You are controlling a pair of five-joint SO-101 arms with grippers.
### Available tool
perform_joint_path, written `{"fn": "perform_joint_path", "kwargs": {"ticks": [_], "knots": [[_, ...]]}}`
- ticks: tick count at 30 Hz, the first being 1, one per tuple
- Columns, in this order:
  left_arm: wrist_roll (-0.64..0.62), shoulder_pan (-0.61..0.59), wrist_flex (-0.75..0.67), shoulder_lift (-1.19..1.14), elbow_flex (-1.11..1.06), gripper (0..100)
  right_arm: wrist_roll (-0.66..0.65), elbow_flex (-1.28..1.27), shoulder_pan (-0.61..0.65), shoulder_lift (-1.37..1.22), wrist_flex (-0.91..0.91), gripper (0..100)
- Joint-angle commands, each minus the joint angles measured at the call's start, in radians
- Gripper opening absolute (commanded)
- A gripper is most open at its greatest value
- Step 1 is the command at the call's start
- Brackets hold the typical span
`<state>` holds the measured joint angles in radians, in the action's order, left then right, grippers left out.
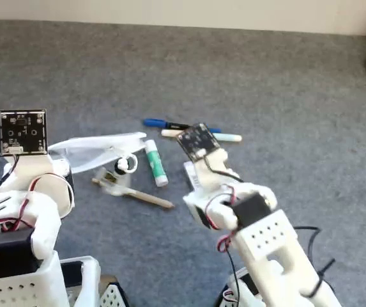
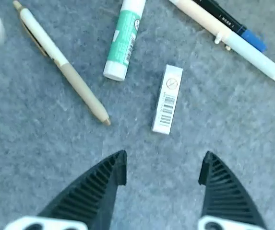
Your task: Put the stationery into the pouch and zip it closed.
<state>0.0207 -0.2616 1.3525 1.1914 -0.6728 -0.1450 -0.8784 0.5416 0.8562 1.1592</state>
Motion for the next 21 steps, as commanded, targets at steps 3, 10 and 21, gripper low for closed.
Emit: {"fn": "perform_joint_path", "kwargs": {"ticks": [3, 10, 21], "knots": [[-0.014, -0.045, -0.006, -0.021, 0.005, 1, 0.006, 0.070, -0.041, -0.128, -0.139, 23.5], [-0.014, -0.070, -0.006, -0.021, 0.010, 1, 0.005, 0.071, -0.056, -0.311, -0.308, 23.5], [-0.014, -0.101, -0.006, -0.021, 0.007, 1, 0.009, 0.179, -0.053, -0.579, -0.397, 23.5]]}}
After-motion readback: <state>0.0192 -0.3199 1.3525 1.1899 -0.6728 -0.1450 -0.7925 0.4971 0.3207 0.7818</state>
